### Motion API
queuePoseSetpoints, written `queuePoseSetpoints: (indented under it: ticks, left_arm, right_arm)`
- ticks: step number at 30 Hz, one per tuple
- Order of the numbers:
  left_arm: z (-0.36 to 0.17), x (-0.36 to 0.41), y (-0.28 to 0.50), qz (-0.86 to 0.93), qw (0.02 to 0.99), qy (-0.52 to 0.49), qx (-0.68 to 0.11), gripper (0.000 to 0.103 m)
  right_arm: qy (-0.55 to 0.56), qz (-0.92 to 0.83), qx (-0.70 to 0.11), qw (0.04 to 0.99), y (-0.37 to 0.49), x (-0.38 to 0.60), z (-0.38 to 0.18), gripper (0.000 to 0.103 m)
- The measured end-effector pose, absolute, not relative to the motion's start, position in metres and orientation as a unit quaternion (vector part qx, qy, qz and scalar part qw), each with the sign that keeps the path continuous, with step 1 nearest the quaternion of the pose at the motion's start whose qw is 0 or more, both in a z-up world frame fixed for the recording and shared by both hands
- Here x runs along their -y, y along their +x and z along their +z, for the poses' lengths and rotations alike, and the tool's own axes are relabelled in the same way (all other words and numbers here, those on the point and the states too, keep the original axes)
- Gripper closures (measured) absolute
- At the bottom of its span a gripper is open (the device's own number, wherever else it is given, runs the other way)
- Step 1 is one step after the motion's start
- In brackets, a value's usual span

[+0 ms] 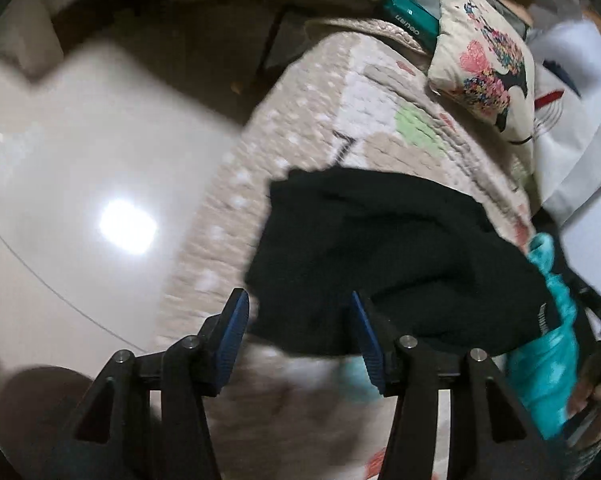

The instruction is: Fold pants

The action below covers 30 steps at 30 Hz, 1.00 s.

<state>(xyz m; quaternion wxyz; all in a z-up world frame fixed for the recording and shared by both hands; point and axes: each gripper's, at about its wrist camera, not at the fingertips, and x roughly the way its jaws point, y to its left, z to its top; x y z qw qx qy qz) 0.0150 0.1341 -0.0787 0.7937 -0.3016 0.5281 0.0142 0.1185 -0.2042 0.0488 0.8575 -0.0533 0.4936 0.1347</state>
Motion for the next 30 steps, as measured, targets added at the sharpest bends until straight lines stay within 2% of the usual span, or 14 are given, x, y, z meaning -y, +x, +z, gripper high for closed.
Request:
queuePoseSetpoints:
  ticks: [8, 14, 23, 24, 25, 26, 27, 28, 29, 30]
  left_arm:
    - [-0.099, -0.139, 0.006, 0.021, 0.81, -0.363, -0.46, 0.044]
    - [-0.115, -0.148, 0.008, 0.028, 0.792, -0.398, -0.463, 0.044]
    - [-0.124, -0.152, 0.013, 0.031, 0.79, -0.415, -0.45, 0.034]
    - [-0.124, -0.152, 0.014, 0.032, 0.79, -0.414, -0.451, 0.033]
    - [-0.124, -0.15, 0.015, 0.03, 0.791, -0.409, -0.454, 0.033]
    - [-0.124, -0.147, 0.017, 0.026, 0.793, -0.396, -0.463, 0.036]
    - [-0.121, -0.143, 0.019, 0.026, 0.798, -0.374, -0.472, 0.053]
    - [-0.118, -0.14, 0.021, 0.024, 0.803, -0.357, -0.477, 0.059]
    - [-0.113, -0.137, 0.021, 0.006, 0.806, -0.351, -0.476, 0.079]
    - [-0.108, -0.135, 0.022, -0.009, 0.808, -0.35, -0.475, 0.082]
  right_arm:
    - [-0.158, 0.328, -0.52, 0.772, 0.136, 0.025, 0.0, 0.033]
    - [-0.226, 0.375, -0.53, 0.726, 0.146, -0.05, -0.024, 0.033]
    - [-0.352, 0.393, -0.545, 0.651, 0.143, -0.125, -0.089, 0.032]
    - [-0.356, 0.395, -0.546, 0.647, 0.141, -0.127, -0.093, 0.038]
    - [-0.363, 0.394, -0.545, 0.645, 0.138, -0.131, -0.096, 0.049]
    - [-0.375, 0.387, -0.539, 0.647, 0.134, -0.135, -0.099, 0.073]
    - [-0.381, 0.382, -0.536, 0.649, 0.132, -0.136, -0.099, 0.08]
    - [-0.378, 0.38, -0.534, 0.654, 0.132, -0.135, -0.097, 0.084]
    - [-0.364, 0.38, -0.538, 0.659, 0.134, -0.132, -0.092, 0.087]
    - [-0.352, 0.381, -0.54, 0.663, 0.135, -0.128, -0.087, 0.088]
